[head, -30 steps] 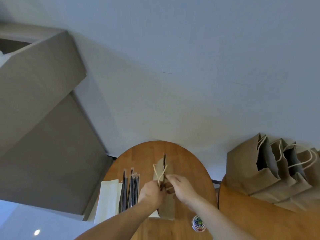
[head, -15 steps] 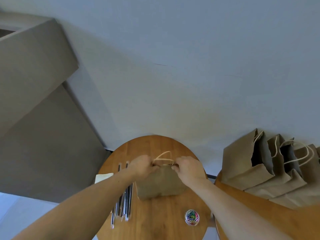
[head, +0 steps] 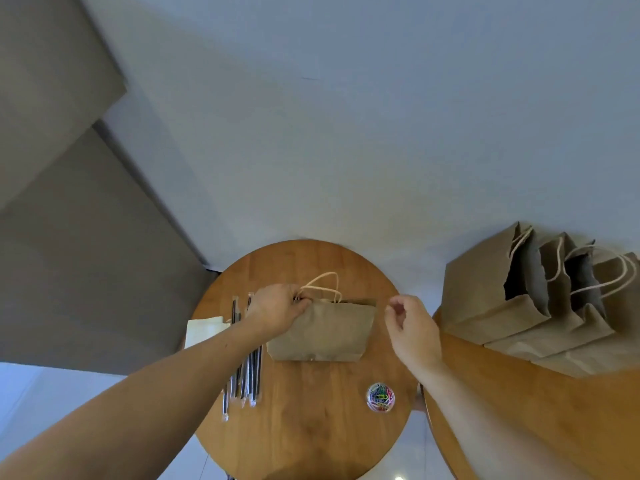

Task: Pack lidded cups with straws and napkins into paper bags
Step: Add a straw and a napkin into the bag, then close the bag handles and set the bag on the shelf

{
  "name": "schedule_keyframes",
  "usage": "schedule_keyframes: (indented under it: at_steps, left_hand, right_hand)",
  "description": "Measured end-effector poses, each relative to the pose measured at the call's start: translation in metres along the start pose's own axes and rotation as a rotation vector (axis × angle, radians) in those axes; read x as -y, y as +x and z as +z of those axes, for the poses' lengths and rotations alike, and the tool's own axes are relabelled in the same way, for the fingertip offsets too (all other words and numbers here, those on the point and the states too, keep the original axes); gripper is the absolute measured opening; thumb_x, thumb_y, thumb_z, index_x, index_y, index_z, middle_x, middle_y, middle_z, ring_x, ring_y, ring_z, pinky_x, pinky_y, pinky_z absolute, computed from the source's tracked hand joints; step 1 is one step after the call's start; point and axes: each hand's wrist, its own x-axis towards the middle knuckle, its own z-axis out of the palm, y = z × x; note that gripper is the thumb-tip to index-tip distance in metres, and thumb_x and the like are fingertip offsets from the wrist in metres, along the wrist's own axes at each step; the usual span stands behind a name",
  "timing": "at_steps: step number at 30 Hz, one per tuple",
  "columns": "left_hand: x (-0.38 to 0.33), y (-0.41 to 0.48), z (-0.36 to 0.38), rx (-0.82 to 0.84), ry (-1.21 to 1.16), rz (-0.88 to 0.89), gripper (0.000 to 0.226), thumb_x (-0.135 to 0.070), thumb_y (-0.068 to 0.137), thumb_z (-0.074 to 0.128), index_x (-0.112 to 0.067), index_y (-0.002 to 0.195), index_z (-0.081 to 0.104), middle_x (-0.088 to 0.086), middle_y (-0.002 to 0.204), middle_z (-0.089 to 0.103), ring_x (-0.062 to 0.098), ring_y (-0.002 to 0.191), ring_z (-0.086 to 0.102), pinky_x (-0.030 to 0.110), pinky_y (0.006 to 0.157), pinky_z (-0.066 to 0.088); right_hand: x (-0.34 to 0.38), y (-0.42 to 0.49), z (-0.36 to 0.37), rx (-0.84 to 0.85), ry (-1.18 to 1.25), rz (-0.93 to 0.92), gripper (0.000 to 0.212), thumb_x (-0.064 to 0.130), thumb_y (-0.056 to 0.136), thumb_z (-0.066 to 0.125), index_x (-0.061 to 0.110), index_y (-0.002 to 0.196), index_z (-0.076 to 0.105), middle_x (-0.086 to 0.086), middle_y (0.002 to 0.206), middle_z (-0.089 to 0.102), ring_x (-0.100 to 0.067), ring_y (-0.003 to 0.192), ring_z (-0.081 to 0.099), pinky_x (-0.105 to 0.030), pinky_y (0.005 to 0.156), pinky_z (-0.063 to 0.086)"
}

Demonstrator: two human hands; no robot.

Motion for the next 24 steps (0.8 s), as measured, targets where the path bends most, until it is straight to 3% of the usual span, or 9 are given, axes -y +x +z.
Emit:
schedule_keyframes:
  at_steps: [5,9,11,13,16,19,24]
  left_hand:
    - [0.000,-0.001,0.008,-0.113,-0.007,-0.007,0.019,-0.042,0.096,0.055,-0.033,0.100,0.071,-0.012,0.061,0.058,0.006,0.060,0.057,0.018,0.050,0.033]
    - [-0.003,-0.003,0.013,-0.161,-0.004,-0.002,0.017,-0.037,0.095,0.058,-0.032,0.089,0.072,-0.013,0.059,0.056,0.007,0.059,0.054,0.027,0.064,0.037]
    - [-0.004,-0.005,0.016,-0.191,-0.018,-0.011,0.026,-0.034,0.095,0.059,-0.037,0.069,0.060,-0.015,0.054,0.048,0.000,0.054,0.046,0.030,0.068,0.037]
    - [-0.005,-0.007,0.018,-0.224,-0.057,-0.011,0.035,-0.030,0.094,0.061,-0.041,0.063,0.050,-0.017,0.052,0.043,-0.002,0.054,0.041,0.032,0.070,0.036]
    - [-0.007,-0.012,0.021,-0.250,-0.085,-0.008,0.017,-0.028,0.094,0.062,-0.025,0.081,0.073,-0.012,0.059,0.054,0.009,0.060,0.048,0.038,0.079,0.043]
    - [-0.005,-0.012,0.026,-0.280,-0.081,-0.022,0.019,-0.029,0.095,0.062,-0.017,0.086,0.075,-0.009,0.060,0.055,0.014,0.065,0.049,0.041,0.092,0.040]
    - [-0.008,-0.013,0.029,-0.304,-0.096,-0.023,0.019,-0.030,0.095,0.063,-0.019,0.083,0.074,-0.019,0.057,0.045,0.010,0.065,0.045,0.024,0.080,0.024]
  right_hand:
    - [-0.054,-0.035,0.039,0.387,-0.308,0.131,0.016,0.028,0.097,0.052,0.031,0.100,0.067,0.017,0.076,0.065,0.001,0.065,0.058,-0.019,0.052,0.041]
    - [-0.081,-0.053,0.063,0.579,-0.449,0.173,0.022,0.026,0.098,0.049,0.029,0.105,0.069,0.008,0.103,0.068,-0.011,0.085,0.063,-0.028,0.072,0.053]
    - [-0.093,-0.059,0.072,0.659,-0.505,0.157,0.023,0.025,0.098,0.049,0.025,0.109,0.069,0.002,0.112,0.064,-0.017,0.093,0.064,-0.033,0.080,0.054]
    - [-0.099,-0.062,0.079,0.717,-0.569,0.137,0.025,0.026,0.097,0.052,0.025,0.116,0.067,0.002,0.120,0.060,-0.020,0.100,0.065,-0.033,0.084,0.053]
    - [-0.103,-0.066,0.089,0.757,-0.638,0.100,0.022,0.033,0.097,0.055,0.026,0.116,0.065,0.004,0.121,0.058,-0.016,0.099,0.065,-0.027,0.075,0.050]
    - [-0.104,-0.069,0.093,0.739,-0.661,0.045,0.017,0.035,0.097,0.058,0.028,0.111,0.064,0.007,0.116,0.060,-0.012,0.095,0.065,-0.022,0.065,0.040]
    - [-0.110,-0.073,0.096,0.752,-0.698,0.013,0.012,0.026,0.093,0.059,0.033,0.101,0.064,0.011,0.100,0.058,-0.009,0.073,0.055,-0.022,0.049,0.025]
